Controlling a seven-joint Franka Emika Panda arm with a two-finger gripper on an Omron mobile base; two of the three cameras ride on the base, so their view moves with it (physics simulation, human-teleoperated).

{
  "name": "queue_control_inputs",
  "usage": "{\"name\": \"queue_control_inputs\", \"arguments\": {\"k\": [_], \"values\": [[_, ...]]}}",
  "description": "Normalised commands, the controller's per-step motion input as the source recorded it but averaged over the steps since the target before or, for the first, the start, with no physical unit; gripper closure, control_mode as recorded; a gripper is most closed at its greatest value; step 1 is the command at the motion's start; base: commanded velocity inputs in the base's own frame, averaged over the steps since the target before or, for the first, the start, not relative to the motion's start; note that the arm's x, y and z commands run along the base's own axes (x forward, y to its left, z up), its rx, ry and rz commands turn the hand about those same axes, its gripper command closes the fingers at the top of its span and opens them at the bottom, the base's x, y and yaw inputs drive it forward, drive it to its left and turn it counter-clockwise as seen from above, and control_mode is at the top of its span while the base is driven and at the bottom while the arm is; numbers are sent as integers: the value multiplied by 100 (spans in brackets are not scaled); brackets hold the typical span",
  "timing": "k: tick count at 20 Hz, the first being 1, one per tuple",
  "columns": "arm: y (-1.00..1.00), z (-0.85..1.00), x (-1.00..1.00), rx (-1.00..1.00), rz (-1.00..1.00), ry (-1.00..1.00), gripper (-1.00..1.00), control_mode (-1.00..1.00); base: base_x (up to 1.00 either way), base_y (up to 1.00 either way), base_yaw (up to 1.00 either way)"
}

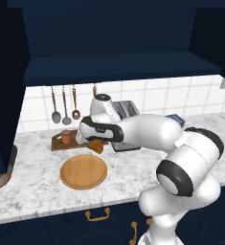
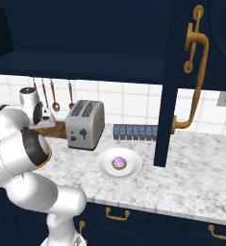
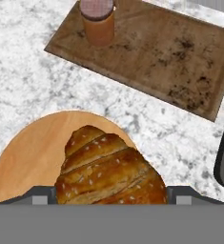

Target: From the different types of pastries on the counter, select a croissant and place it on the cutting board. Then retrieve a jar of jam from the cabinet and place it alongside the croissant on the cutting board.

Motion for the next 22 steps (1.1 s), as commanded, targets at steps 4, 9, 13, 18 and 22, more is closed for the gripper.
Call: {"name": "queue_control_inputs", "arguments": {"k": [4, 9, 13, 18, 22], "values": [[-53, 57, 56, 0, 8, -3, 100, -100, 0, 0, 0], [-2, 6, 37, 3, 2, -1, 100, -100, 0, 0, 0], [0, 0, 98, 0, 0, -7, 100, -100, 0, 0, 0], [21, -8, 57, 0, -1, -2, 100, -100, 0, 0, 0], [37, -74, 22, -3, -5, 0, 100, -100, 0, 0, 0]]}}
